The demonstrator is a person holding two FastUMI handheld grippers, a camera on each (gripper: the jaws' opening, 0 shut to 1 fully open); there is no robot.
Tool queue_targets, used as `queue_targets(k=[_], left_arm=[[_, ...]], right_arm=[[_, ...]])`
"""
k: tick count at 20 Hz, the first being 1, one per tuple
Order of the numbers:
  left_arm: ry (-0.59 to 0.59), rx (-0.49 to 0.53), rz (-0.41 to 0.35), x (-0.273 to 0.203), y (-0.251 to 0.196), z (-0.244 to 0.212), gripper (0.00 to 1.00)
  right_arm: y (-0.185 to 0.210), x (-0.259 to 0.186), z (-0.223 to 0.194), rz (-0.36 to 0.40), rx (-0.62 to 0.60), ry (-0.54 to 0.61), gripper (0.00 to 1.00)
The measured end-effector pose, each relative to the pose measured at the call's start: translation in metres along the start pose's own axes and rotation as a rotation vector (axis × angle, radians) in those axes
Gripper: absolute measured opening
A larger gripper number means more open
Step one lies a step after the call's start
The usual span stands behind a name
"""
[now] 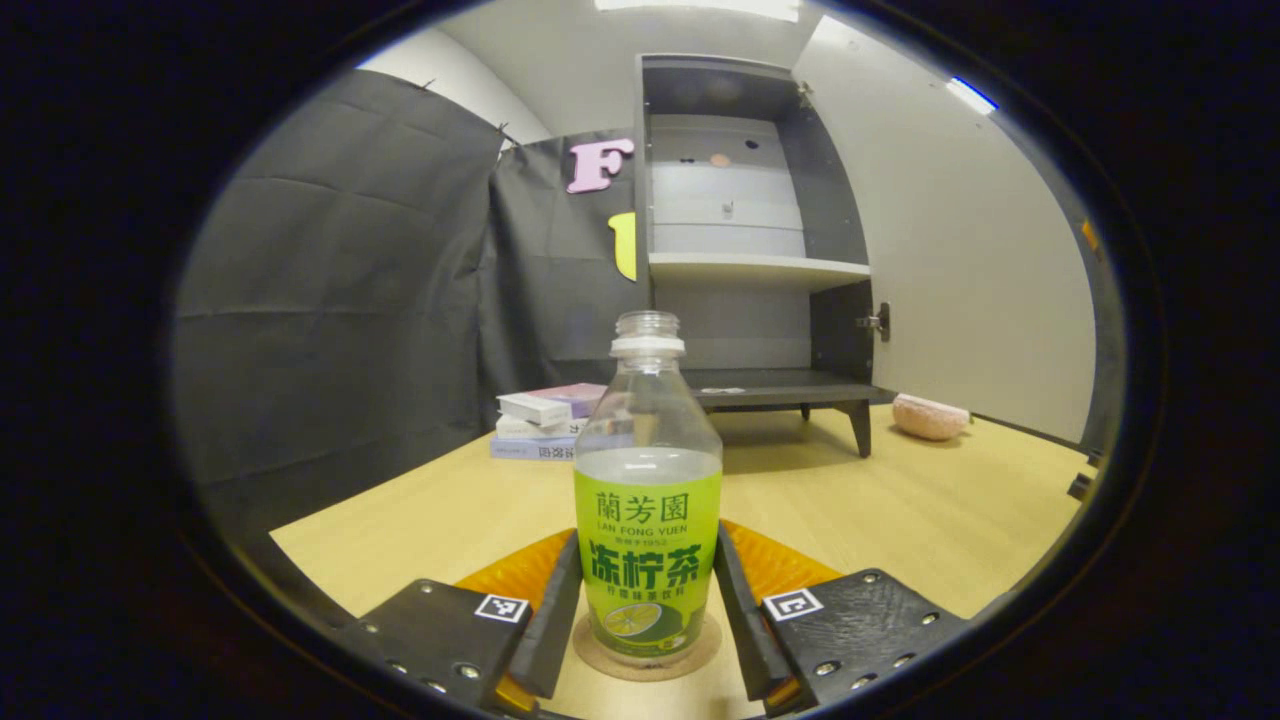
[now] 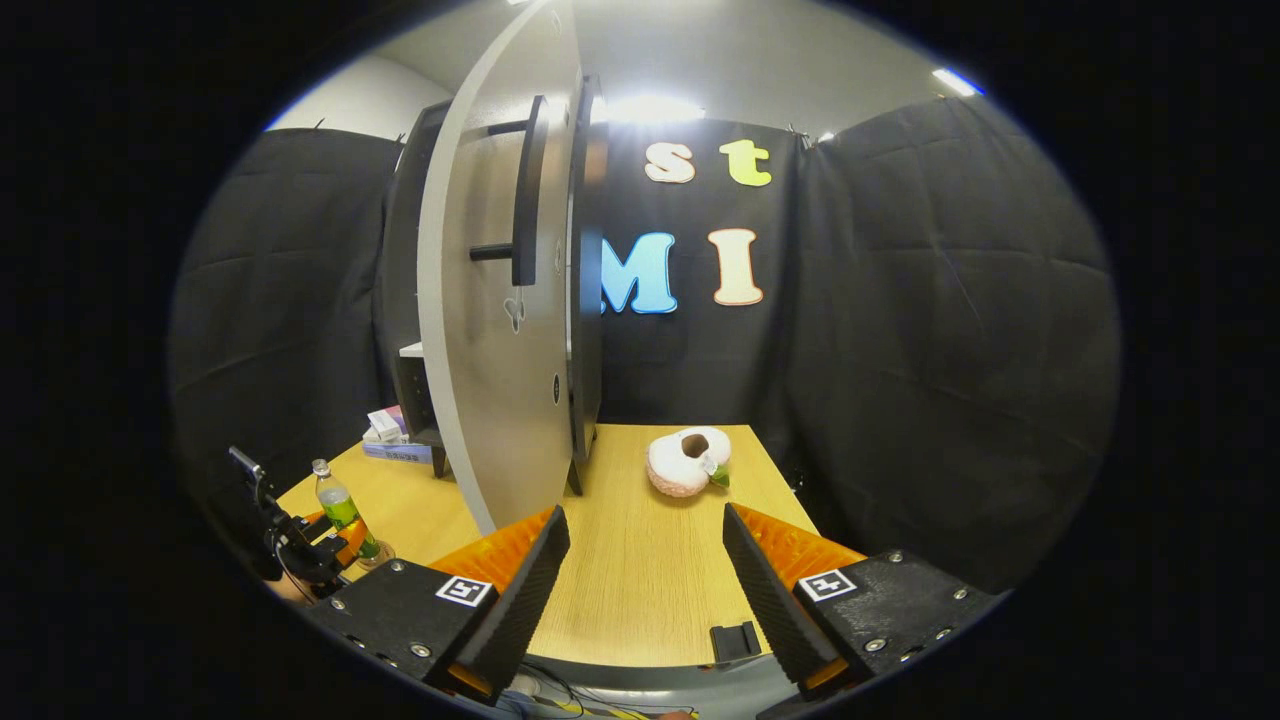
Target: Open the cabinet door with the right hand, grasp the bottle in the cabinet with the left hand and place it on the coaster, then close the cabinet door with the right hand.
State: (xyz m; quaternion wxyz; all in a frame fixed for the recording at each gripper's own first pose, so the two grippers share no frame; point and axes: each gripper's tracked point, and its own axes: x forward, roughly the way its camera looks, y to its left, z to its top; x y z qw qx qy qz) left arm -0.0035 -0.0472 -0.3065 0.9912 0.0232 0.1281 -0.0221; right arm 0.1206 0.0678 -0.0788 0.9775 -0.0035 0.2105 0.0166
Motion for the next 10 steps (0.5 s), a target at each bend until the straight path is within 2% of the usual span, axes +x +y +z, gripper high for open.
queue_targets(k=[1, 3, 4, 5, 7, 10], left_arm=[[-0.005, -0.002, 0.005, -0.002, 0.0, -0.001, 0.69], [0.012, 0.006, 0.016, -0.003, -0.001, -0.004, 0.74], [0.026, 0.012, 0.021, -0.004, 0.0, -0.005, 0.71], [0.027, 0.017, 0.027, -0.004, 0.0, -0.003, 0.82], [0.02, 0.024, 0.037, -0.007, 0.001, 0.007, 0.86], [0.009, 0.04, 0.042, -0.007, 0.001, 0.026, 0.86]], right_arm=[[-0.001, 0.0, -0.001, 0.005, -0.005, 0.0, 0.95], [-0.002, -0.001, 0.001, 0.013, -0.016, -0.003, 0.95], [-0.003, -0.002, 0.002, 0.016, -0.016, -0.007, 0.95], [-0.002, -0.001, 0.002, 0.019, -0.013, -0.009, 0.95], [-0.003, -0.001, 0.002, 0.025, 0.0, -0.015, 0.95], [-0.005, 0.0, 0.009, 0.032, 0.015, -0.031, 0.96]])
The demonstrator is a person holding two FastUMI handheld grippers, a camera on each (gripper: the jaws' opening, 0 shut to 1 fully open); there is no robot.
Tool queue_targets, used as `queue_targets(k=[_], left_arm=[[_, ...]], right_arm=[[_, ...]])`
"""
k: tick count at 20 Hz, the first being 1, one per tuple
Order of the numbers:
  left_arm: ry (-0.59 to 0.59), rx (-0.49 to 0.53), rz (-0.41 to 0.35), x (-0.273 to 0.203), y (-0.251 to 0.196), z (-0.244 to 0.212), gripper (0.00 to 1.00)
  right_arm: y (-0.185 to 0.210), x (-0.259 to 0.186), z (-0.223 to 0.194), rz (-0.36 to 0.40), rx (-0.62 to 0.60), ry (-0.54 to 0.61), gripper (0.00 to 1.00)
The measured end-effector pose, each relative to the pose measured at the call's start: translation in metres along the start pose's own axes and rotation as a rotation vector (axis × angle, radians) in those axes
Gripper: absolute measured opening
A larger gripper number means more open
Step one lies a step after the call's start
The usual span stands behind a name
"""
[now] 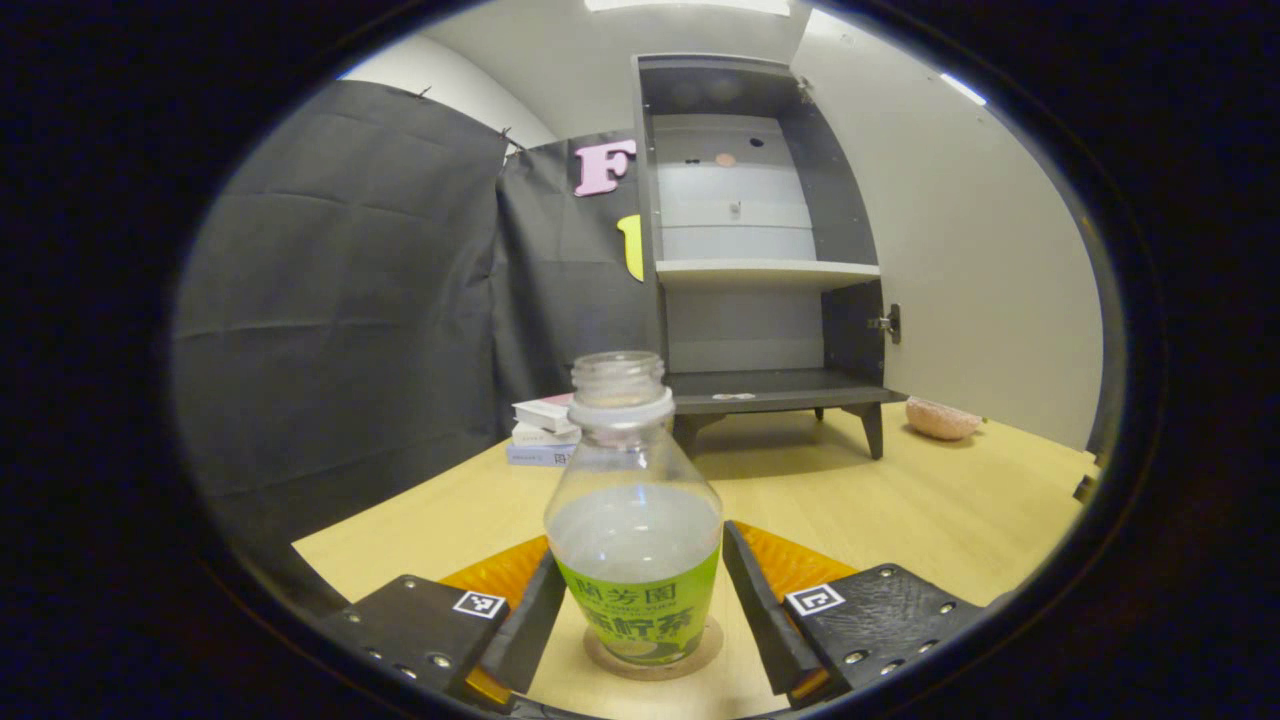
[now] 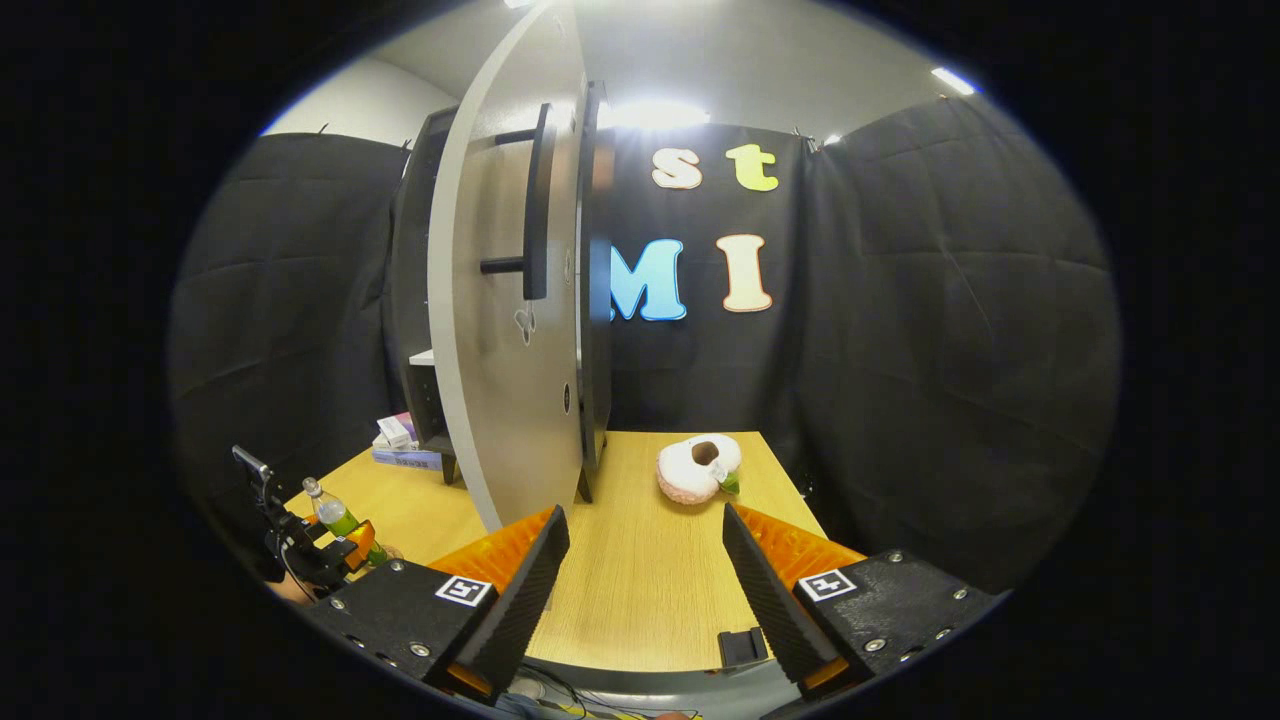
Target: Open the cabinet door with the right hand, grasp the bottle in the cabinet with the left hand and place it on the coaster, then close the cabinet door with the right hand.
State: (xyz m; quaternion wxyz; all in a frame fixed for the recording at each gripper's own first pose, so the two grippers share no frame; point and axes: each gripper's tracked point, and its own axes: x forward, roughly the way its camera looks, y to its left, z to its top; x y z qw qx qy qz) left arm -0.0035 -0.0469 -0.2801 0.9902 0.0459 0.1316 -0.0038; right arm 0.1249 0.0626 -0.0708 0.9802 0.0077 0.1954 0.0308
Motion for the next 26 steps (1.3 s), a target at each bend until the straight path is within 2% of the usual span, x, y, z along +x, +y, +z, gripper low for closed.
queue_targets(k=[1, 2, 3, 5, 6, 7, 9, 10, 11, 13, 14, 15, 20, 21, 22, 23, 25, 26], left_arm=[[-0.004, 0.007, 0.002, -0.001, 0.002, 0.005, 0.82], [-0.009, 0.012, 0.007, -0.002, 0.002, 0.013, 0.86], [-0.014, 0.012, 0.006, -0.005, 0.003, 0.022, 0.82], [-0.011, 0.011, -0.006, -0.012, -0.001, 0.035, 0.9], [-0.013, 0.015, -0.003, -0.017, -0.001, 0.043, 0.86], [-0.02, 0.018, -0.002, -0.023, 0.0, 0.054, 0.86], [-0.037, 0.018, 0.005, -0.038, 0.001, 0.074, 0.82], [-0.047, 0.016, 0.012, -0.045, 0.004, 0.086, 0.9], [-0.056, 0.013, 0.022, -0.052, 0.009, 0.094, 0.86], [-0.074, 0.0, 0.043, -0.066, 0.02, 0.113, 0.86], [-0.083, -0.008, 0.05, -0.073, 0.025, 0.124, 0.86], [-0.092, -0.012, 0.053, -0.078, 0.03, 0.132, 0.86], [-0.11, -0.021, 0.067, -0.096, 0.055, 0.171, 0.86], [-0.121, -0.017, 0.069, -0.099, 0.06, 0.179, 0.86], [-0.134, -0.013, 0.067, -0.103, 0.065, 0.187, 0.81], [-0.147, -0.007, 0.064, -0.105, 0.07, 0.195, 0.86], [-0.18, 0.008, 0.059, -0.106, 0.082, 0.209, 0.86], [-0.189, 0.012, 0.058, -0.106, 0.089, 0.212, 0.86]], right_arm=[[-0.003, 0.001, 0.004, 0.001, 0.006, -0.009, 0.92], [-0.005, 0.001, 0.009, 0.001, 0.01, -0.021, 0.92], [-0.008, 0.0, 0.015, 0.002, 0.013, -0.034, 0.95], [-0.013, -0.001, 0.027, 0.005, 0.014, -0.063, 0.95], [-0.018, 0.001, 0.035, 0.003, 0.014, -0.08, 0.92], [-0.021, 0.0, 0.044, 0.004, 0.019, -0.098, 0.95], [-0.023, 0.003, 0.064, 0.017, 0.043, -0.135, 0.95], [-0.024, 0.006, 0.074, 0.023, 0.051, -0.154, 0.95], [-0.026, 0.007, 0.086, 0.024, 0.053, -0.176, 0.95], [-0.027, 0.007, 0.109, 0.023, 0.052, -0.229, 0.95], [-0.028, 0.009, 0.118, 0.017, 0.051, -0.251, 0.99], [-0.028, 0.009, 0.127, 0.011, 0.052, -0.27, 0.95], [-0.024, 0.018, 0.158, -0.026, 0.051, -0.33, 0.95], [-0.024, 0.02, 0.162, -0.043, 0.051, -0.332, 0.91], [-0.022, 0.022, 0.166, -0.06, 0.053, -0.337, 0.95], [-0.021, 0.023, 0.17, -0.075, 0.054, -0.341, 0.95], [-0.014, 0.026, 0.175, -0.106, 0.041, -0.343, 0.95], [-0.009, 0.028, 0.175, -0.115, 0.034, -0.337, 0.91]])
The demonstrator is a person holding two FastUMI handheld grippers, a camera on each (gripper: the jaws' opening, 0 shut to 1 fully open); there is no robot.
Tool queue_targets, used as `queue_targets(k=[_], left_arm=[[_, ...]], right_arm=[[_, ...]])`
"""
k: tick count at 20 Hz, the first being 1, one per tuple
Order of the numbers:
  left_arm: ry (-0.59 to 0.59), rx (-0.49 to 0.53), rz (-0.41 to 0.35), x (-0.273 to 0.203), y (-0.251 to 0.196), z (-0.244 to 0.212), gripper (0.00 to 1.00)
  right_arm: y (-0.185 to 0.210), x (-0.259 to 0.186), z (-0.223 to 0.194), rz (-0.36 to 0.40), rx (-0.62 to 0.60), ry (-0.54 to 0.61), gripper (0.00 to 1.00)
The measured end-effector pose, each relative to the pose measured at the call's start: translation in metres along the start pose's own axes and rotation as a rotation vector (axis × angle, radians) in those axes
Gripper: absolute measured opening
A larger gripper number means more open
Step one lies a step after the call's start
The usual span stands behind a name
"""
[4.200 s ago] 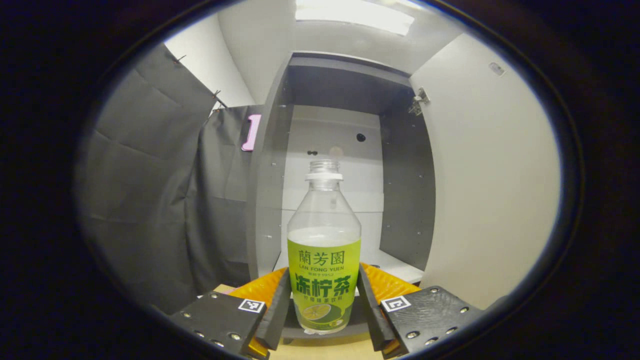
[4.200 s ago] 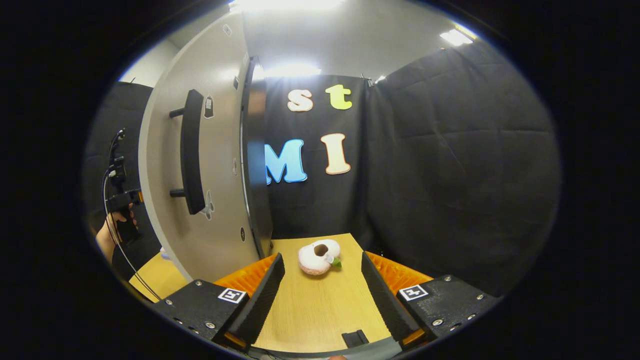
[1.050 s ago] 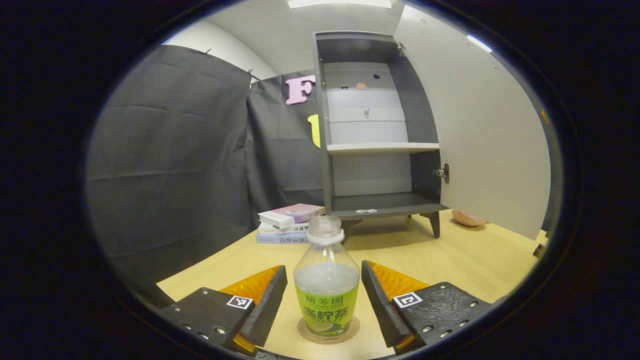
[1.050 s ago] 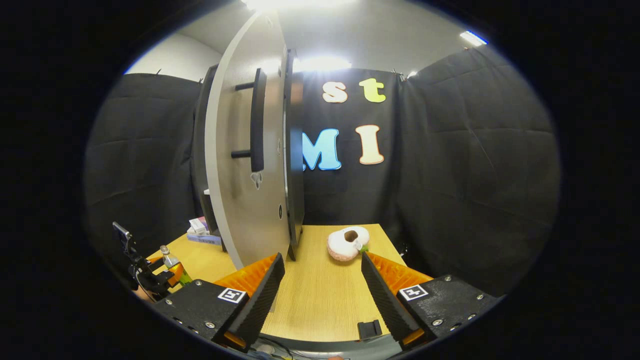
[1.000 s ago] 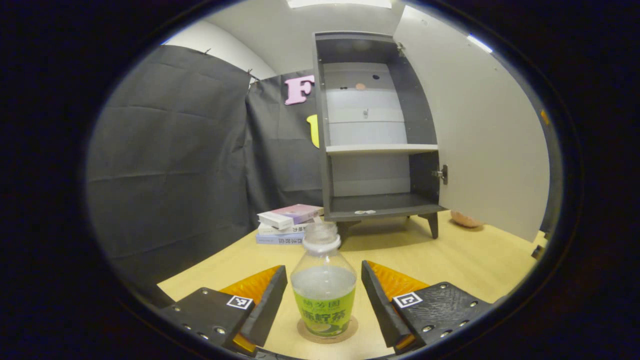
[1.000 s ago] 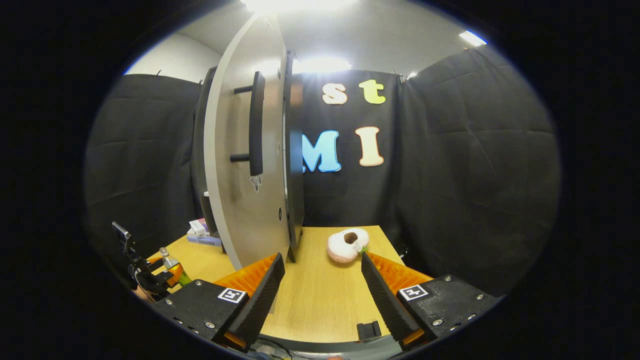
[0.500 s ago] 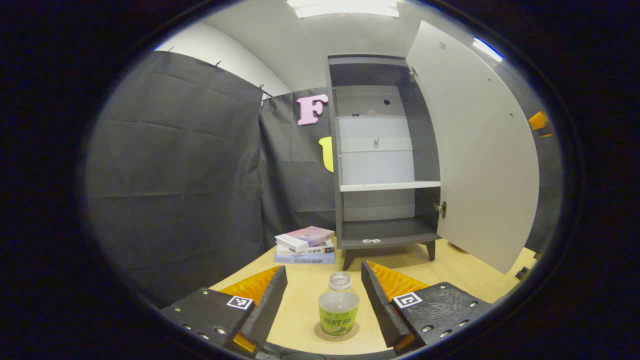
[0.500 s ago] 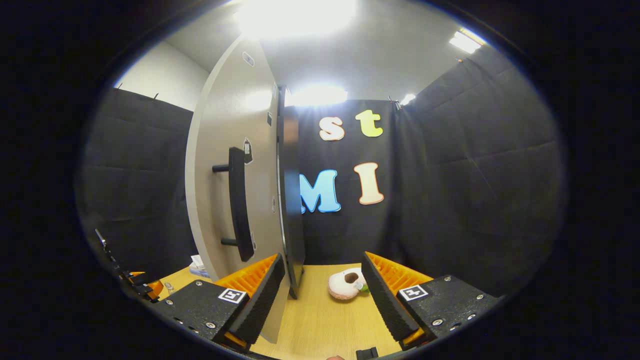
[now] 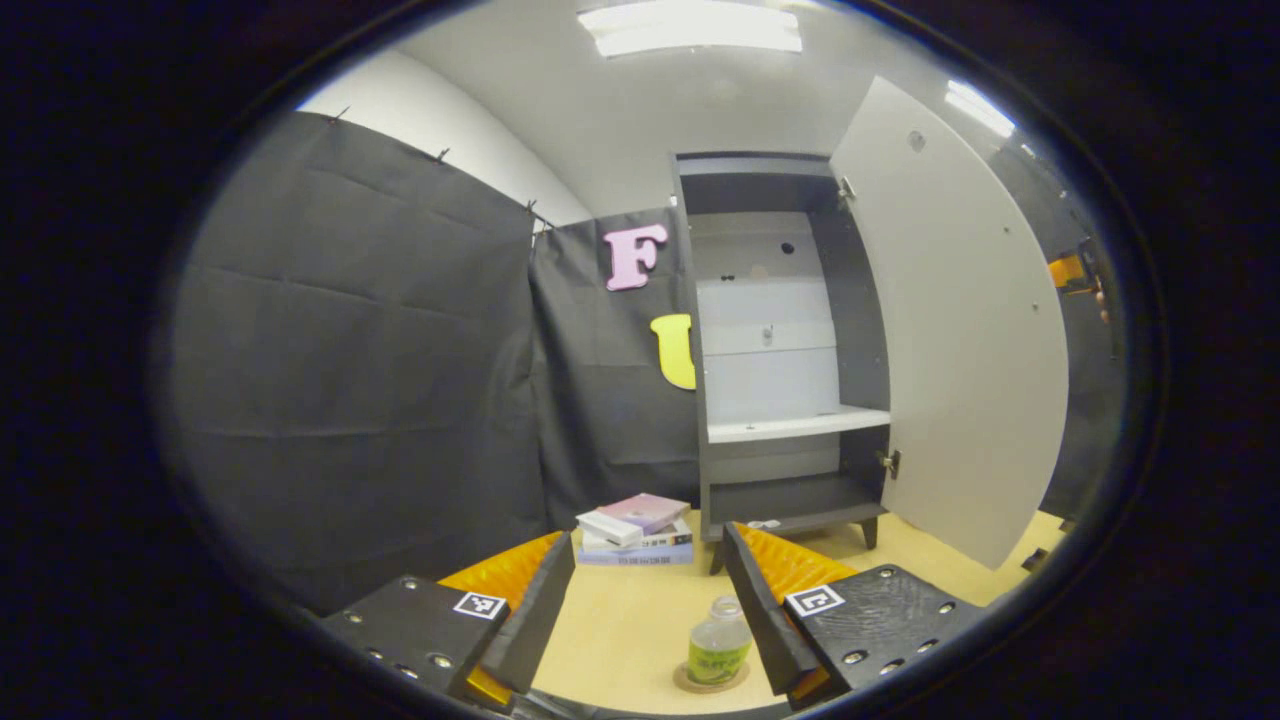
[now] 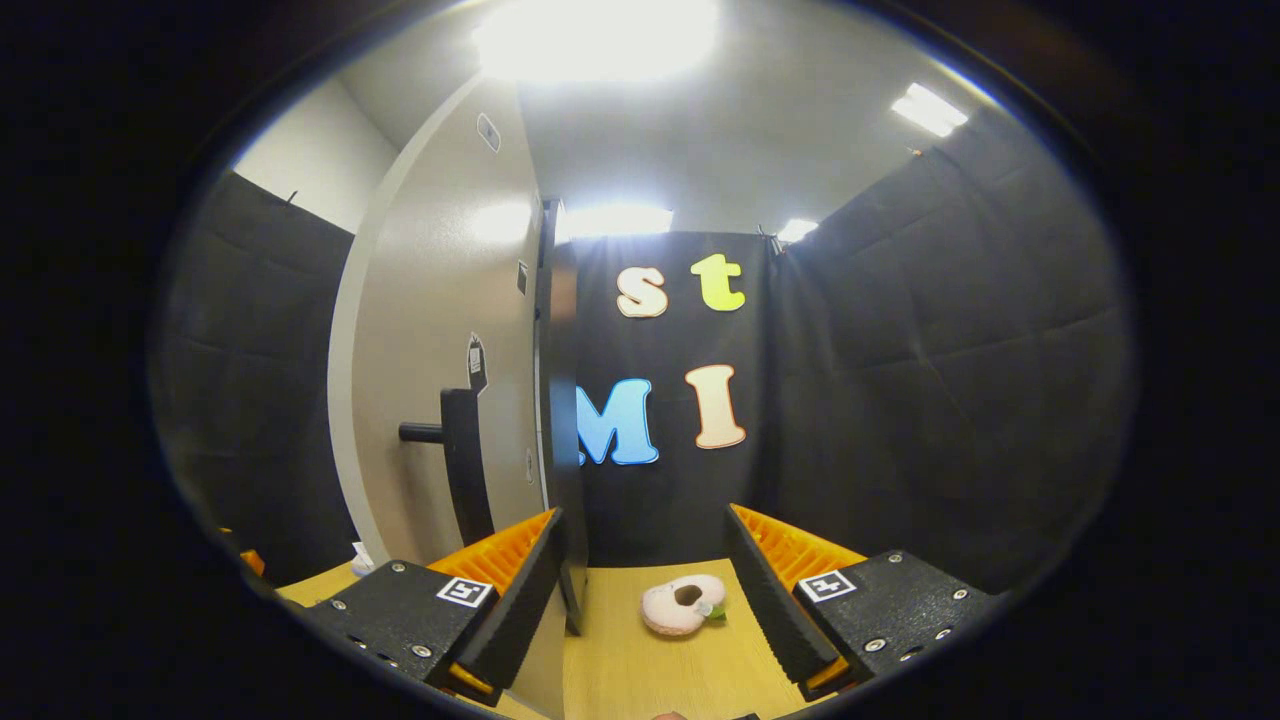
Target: Open the cabinet door with the right hand, grasp the bottle in the cabinet with the left hand and place it on the coaster, then close the cabinet door with the right hand.
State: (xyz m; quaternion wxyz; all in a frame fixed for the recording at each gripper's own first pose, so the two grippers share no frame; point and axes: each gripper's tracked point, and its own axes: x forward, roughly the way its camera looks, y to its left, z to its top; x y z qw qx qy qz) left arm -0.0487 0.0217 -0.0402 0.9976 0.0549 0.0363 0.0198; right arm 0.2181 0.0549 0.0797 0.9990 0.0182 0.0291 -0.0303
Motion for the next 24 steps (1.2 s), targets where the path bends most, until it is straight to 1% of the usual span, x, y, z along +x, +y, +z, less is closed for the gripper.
queue_targets(k=[1, 2, 3, 7, 12, 16, 17, 18, 20, 21, 24], left_arm=[[-0.003, -0.001, -0.002, 0.003, 0.007, 0.001, 0.9], [-0.004, -0.006, -0.007, 0.007, 0.014, 0.002, 0.9], [-0.001, -0.011, -0.01, 0.011, 0.018, 0.0, 0.9], [0.001, -0.038, -0.039, 0.033, 0.035, -0.001, 0.9], [0.0, -0.047, -0.082, 0.063, 0.045, -0.005, 0.9], [-0.001, -0.063, -0.11, 0.077, 0.056, -0.011, 0.9], [0.0, -0.065, -0.114, 0.08, 0.06, -0.013, 0.81], [0.0, -0.067, -0.117, 0.082, 0.064, -0.014, 0.9], [0.001, -0.069, -0.12, 0.087, 0.072, -0.017, 0.9], [0.0, -0.07, -0.121, 0.089, 0.077, -0.017, 0.86], [-0.001, -0.071, -0.118, 0.093, 0.092, -0.021, 0.86]], right_arm=[[0.001, 0.001, -0.002, -0.024, -0.01, 0.008, 0.91], [0.0, 0.0, -0.001, -0.038, -0.01, 0.01, 0.95], [0.003, -0.002, -0.003, -0.048, 0.002, 0.018, 0.93], [0.021, -0.008, -0.003, -0.065, -0.002, 0.027, 0.93], [0.061, -0.013, -0.006, -0.042, 0.016, 0.03, 0.92], [0.09, -0.015, -0.007, -0.03, 0.008, 0.034, 0.93], [0.096, -0.016, -0.006, -0.026, 0.009, 0.036, 0.93], [0.102, -0.016, -0.007, -0.02, 0.011, 0.037, 0.92], [0.116, -0.015, -0.007, -0.008, 0.014, 0.039, 0.92], [0.122, -0.014, -0.008, -0.003, 0.017, 0.041, 0.93], [0.14, -0.009, -0.011, 0.014, 0.033, 0.047, 0.92]])
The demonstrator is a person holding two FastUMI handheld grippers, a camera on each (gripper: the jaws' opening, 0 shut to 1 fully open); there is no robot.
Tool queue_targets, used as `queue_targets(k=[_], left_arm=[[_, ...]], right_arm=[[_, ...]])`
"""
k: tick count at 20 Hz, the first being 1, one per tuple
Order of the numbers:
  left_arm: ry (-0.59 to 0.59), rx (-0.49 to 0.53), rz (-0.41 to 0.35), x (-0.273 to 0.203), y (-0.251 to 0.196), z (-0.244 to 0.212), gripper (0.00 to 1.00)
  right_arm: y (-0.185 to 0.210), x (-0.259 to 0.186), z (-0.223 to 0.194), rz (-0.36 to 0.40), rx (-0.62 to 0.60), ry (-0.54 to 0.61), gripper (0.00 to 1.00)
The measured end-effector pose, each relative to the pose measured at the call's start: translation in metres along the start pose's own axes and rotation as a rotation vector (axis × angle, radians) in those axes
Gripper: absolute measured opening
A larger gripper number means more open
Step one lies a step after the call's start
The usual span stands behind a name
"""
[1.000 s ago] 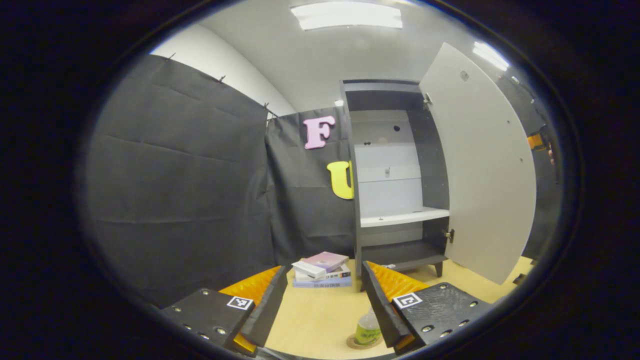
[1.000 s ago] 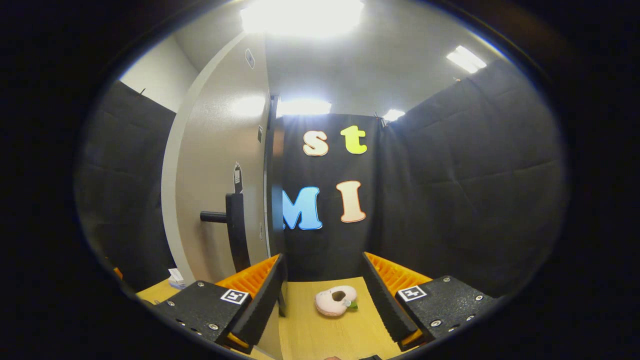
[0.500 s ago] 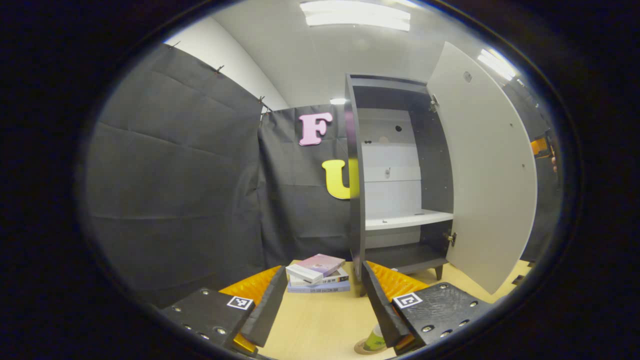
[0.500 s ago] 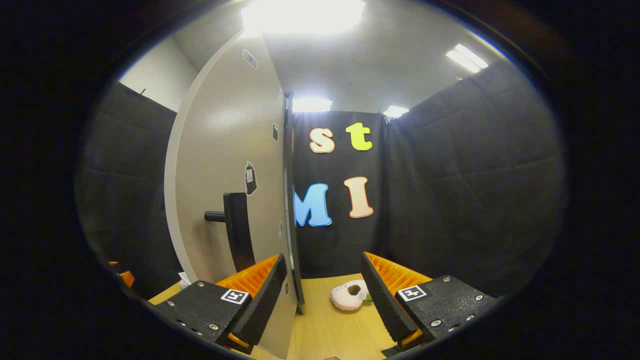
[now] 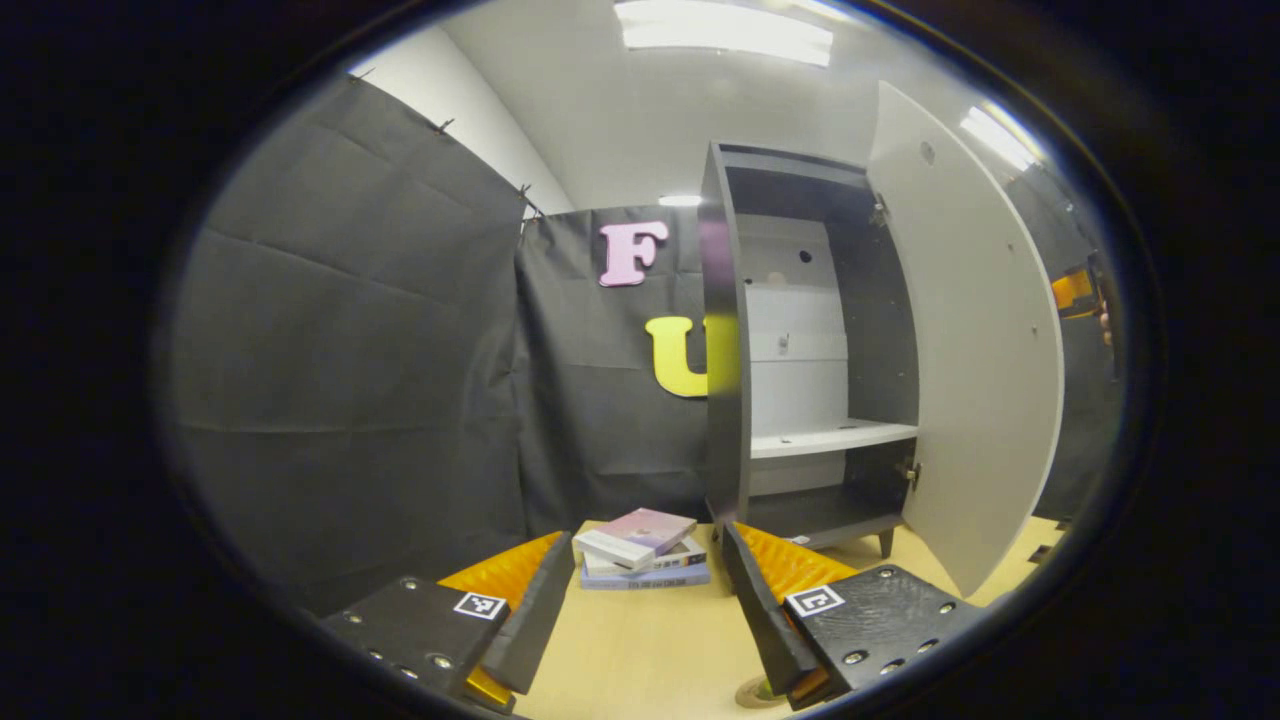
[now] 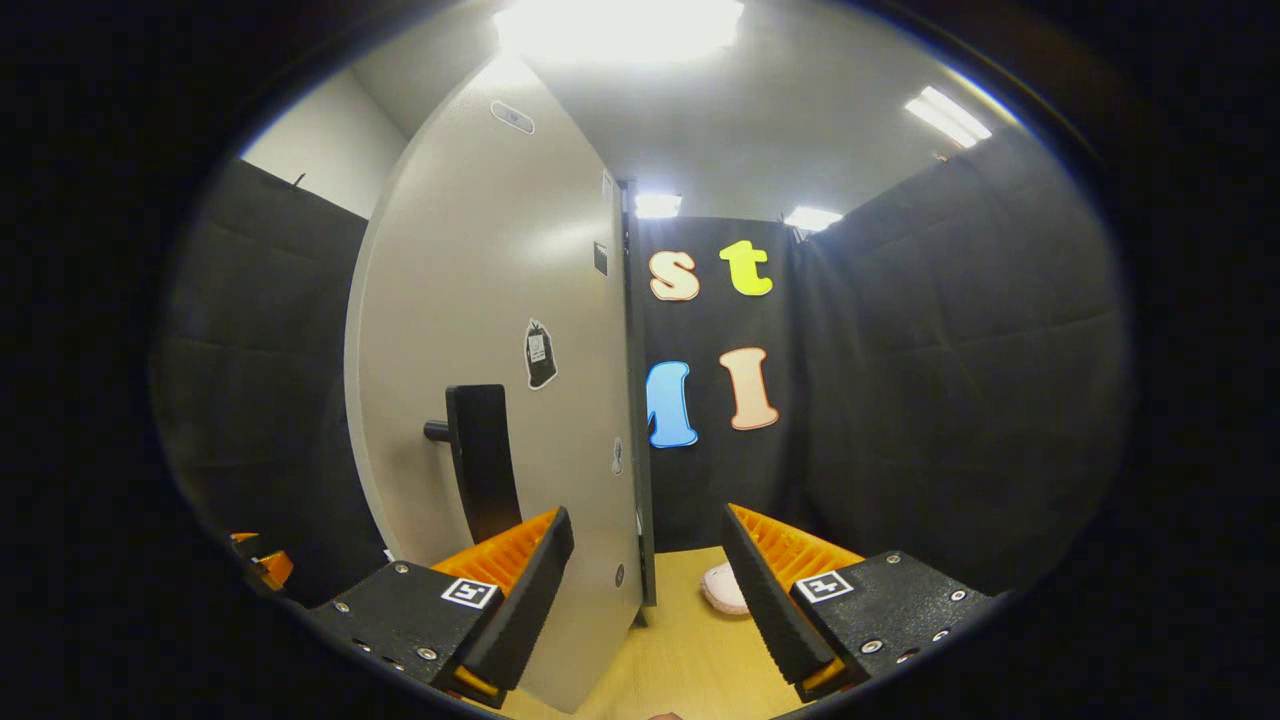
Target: Open the cabinet door with the right hand, grasp the bottle in the cabinet with the left hand and place it on the coaster, then close the cabinet door with the right hand.
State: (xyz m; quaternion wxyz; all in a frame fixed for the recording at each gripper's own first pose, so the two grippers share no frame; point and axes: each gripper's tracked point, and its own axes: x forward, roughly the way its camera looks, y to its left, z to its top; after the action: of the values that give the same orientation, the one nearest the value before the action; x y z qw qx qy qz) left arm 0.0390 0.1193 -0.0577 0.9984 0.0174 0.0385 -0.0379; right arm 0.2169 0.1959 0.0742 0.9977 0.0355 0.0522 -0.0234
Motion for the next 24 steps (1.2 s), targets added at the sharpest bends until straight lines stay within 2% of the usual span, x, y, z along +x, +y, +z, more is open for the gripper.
queue_targets(k=[1, 2, 3, 4, 5, 9, 10, 11, 12, 14, 15, 16, 17, 22, 23, 24], left_arm=[[0.001, -0.001, 0.0, 0.002, 0.005, -0.002, 0.86], [0.003, -0.001, 0.001, 0.002, 0.01, -0.003, 0.86], [0.003, 0.0, 0.002, 0.002, 0.015, -0.004, 0.86], [0.004, -0.001, 0.003, 0.003, 0.019, -0.005, 0.9], [0.007, -0.003, 0.003, 0.003, 0.023, -0.008, 0.86], [0.015, -0.013, 0.009, 0.005, 0.041, -0.015, 0.86], [0.017, -0.014, 0.008, 0.005, 0.044, -0.016, 0.9], [0.017, -0.012, 0.009, 0.004, 0.047, -0.018, 0.86], [0.018, -0.008, 0.011, 0.005, 0.052, -0.019, 0.9], [0.015, -0.002, 0.013, 0.005, 0.059, -0.02, 0.9], [0.014, -0.001, 0.014, 0.005, 0.063, -0.02, 0.86], [0.014, 0.0, 0.018, 0.005, 0.067, -0.021, 0.86], [0.015, 0.0, 0.021, 0.005, 0.07, -0.022, 0.9], [0.026, 0.001, 0.034, 0.005, 0.08, -0.028, 0.9], [0.026, 0.001, 0.035, 0.004, 0.084, -0.027, 0.86], [0.026, 0.0, 0.036, 0.003, 0.085, -0.026, 0.9]], right_arm=[[0.006, 0.001, 0.0, 0.004, 0.004, -0.001, 0.93], [0.012, 0.002, 0.0, 0.008, 0.006, -0.001, 0.88], [0.018, 0.003, 0.0, 0.011, 0.006, -0.001, 0.93], [0.023, 0.004, -0.001, 0.014, 0.004, -0.001, 0.93], [0.028, 0.005, -0.001, 0.017, 0.002, -0.003, 0.93], [0.048, 0.012, -0.002, 0.03, -0.011, -0.004, 0.93], [0.054, 0.015, -0.002, 0.034, -0.015, -0.004, 0.93], [0.06, 0.016, -0.002, 0.039, -0.02, -0.005, 0.88], [0.066, 0.019, -0.003, 0.043, -0.022, -0.006, 0.93], [0.077, 0.024, -0.004, 0.054, -0.028, -0.008, 0.93], [0.083, 0.027, -0.004, 0.061, -0.028, -0.007, 0.93], [0.089, 0.031, -0.005, 0.068, -0.025, -0.007, 0.93], [0.095, 0.034, -0.006, 0.077, -0.023, -0.007, 0.93], [0.123, 0.052, -0.011, 0.114, -0.01, -0.003, 0.94], [0.127, 0.055, -0.012, 0.12, -0.007, -0.001, 0.94], [0.131, 0.058, -0.014, 0.129, -0.005, 0.001, 0.94]])
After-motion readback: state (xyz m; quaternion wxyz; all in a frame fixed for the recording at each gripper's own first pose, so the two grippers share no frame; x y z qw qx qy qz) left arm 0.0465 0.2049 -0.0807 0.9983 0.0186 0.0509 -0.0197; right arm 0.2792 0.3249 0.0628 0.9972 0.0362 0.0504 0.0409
